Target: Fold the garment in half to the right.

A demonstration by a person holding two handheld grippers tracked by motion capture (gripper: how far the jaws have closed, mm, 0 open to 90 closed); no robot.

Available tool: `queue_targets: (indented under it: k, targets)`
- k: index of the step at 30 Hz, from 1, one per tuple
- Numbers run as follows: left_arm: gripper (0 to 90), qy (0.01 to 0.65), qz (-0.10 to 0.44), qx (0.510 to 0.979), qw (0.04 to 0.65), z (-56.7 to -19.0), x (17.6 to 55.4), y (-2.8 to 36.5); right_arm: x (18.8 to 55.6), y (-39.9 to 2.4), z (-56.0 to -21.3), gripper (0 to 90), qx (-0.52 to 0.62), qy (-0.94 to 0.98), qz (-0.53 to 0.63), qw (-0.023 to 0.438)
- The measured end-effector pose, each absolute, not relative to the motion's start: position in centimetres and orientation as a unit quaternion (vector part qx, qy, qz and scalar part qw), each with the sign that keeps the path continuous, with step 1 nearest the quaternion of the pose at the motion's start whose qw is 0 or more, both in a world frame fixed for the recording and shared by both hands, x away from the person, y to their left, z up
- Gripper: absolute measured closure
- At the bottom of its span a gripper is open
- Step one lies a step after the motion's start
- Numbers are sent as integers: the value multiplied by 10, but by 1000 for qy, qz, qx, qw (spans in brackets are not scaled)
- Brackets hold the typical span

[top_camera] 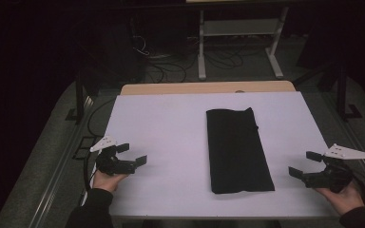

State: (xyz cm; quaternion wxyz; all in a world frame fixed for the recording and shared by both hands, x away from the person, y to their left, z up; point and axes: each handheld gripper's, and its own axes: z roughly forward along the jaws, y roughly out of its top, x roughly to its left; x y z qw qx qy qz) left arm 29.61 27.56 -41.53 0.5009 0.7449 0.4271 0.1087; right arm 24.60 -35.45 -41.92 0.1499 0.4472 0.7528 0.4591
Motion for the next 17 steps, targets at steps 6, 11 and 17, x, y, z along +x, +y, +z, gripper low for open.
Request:
queue_targets:
  k: [6, 11, 17]
  targets:
    - [0, 436, 121, 741, 496, -419, 291, 287, 244, -356, -424, 0, 446, 752, 461, 151]
    - [0, 438, 122, 742, 493, -420, 284, 293, 243, -359, -424, 0, 447, 748, 464, 156]
    - [0, 432, 124, 746, 492, -420, 282, 292, 244, -358, -427, 0, 451, 749, 463, 149]
